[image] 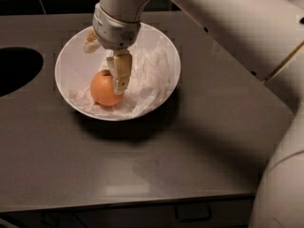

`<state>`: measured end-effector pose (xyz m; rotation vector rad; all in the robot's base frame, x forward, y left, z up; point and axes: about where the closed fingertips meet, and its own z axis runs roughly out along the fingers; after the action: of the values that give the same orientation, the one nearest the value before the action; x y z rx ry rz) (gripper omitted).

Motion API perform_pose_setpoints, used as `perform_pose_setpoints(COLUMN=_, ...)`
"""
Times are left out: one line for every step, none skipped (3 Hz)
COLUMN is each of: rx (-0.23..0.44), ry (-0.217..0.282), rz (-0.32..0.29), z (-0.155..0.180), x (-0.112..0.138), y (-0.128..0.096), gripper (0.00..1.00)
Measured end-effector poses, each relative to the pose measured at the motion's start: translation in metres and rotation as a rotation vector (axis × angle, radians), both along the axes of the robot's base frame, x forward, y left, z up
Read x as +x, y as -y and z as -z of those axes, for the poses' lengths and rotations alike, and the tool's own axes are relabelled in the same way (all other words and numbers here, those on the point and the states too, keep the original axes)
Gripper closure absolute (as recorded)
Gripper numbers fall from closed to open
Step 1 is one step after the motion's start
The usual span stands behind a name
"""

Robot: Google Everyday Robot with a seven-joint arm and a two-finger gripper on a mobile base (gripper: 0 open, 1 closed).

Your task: Pick orange from white bowl

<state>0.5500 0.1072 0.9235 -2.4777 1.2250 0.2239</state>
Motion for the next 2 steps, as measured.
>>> perform_pose_setpoints(rx=0.002, ry=-0.008, rz=-0.001, z=0.0030, x=-0.0001, y=0.0000, gripper=0.20)
perform_pose_setpoints(rx=0.002, ry=-0.020, rz=-0.003, z=0.0072, x=0.0000, y=0.0001, gripper=0.19)
